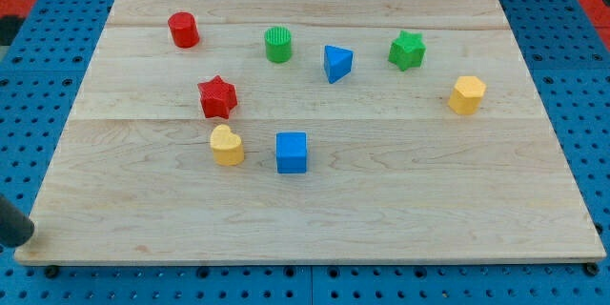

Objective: Slightly push yellow heart to the bottom right to red star

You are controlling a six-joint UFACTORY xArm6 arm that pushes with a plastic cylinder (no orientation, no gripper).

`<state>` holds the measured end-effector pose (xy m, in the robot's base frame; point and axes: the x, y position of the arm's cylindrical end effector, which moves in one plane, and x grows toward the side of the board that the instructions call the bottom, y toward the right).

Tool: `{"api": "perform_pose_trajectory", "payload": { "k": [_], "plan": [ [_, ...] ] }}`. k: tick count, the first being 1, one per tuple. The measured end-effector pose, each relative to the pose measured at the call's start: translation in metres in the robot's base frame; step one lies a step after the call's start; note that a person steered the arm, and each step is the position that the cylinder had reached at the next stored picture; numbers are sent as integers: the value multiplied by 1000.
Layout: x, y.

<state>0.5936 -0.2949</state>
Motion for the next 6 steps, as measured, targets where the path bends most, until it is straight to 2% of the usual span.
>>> {"api": "perform_pose_trajectory", "payload": {
  "k": [2, 3, 4, 6],
  "plan": [
    [-81, 35],
    [-96, 91],
    [-96, 148],
    [-81, 193]
  ]
}}
